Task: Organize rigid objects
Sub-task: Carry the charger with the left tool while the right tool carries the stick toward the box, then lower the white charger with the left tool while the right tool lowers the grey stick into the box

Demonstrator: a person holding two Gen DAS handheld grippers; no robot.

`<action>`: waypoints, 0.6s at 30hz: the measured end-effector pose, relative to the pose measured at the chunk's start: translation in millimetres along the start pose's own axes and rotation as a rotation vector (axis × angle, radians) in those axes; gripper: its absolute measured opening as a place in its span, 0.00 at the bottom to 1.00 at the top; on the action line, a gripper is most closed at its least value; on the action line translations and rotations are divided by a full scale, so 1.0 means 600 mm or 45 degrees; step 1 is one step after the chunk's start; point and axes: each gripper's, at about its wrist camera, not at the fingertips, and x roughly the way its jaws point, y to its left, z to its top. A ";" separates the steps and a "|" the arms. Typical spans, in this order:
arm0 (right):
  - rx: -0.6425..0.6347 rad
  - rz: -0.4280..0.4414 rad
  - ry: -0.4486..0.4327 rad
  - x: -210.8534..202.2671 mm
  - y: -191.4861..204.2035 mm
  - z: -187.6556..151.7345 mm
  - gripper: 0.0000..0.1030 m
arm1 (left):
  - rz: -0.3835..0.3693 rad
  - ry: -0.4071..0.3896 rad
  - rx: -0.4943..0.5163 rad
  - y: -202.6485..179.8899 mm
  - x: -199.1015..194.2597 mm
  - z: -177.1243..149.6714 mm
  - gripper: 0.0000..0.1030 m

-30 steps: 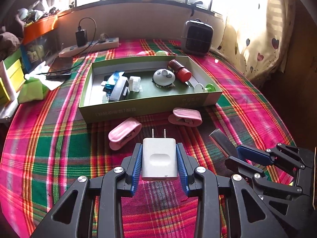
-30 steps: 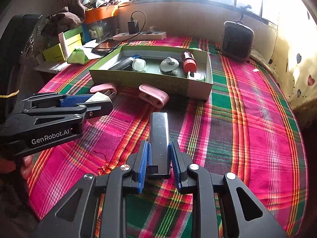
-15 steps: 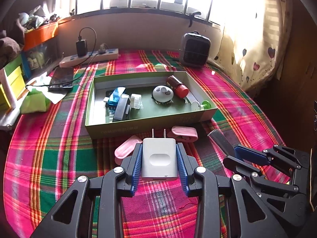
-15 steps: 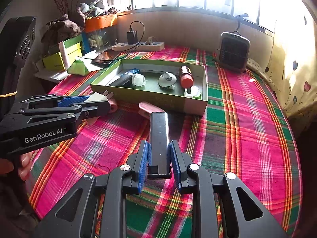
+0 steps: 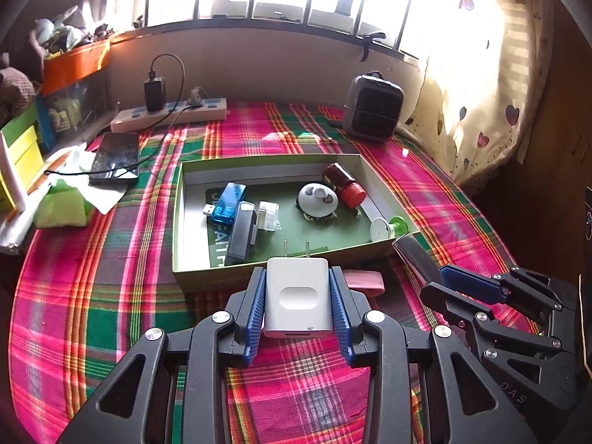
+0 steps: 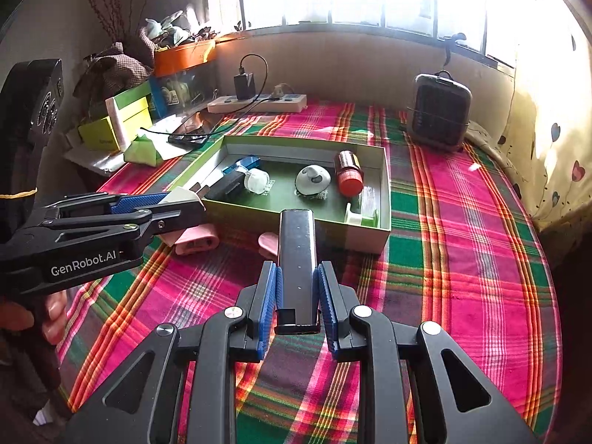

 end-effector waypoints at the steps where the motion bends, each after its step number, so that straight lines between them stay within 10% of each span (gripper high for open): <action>1: -0.002 0.000 -0.001 0.003 0.001 0.004 0.24 | 0.000 0.000 -0.003 0.004 0.002 0.004 0.31; 18: 0.001 0.014 0.040 0.082 -0.003 0.083 0.24 | 0.045 0.021 -0.055 0.078 0.052 0.060 0.31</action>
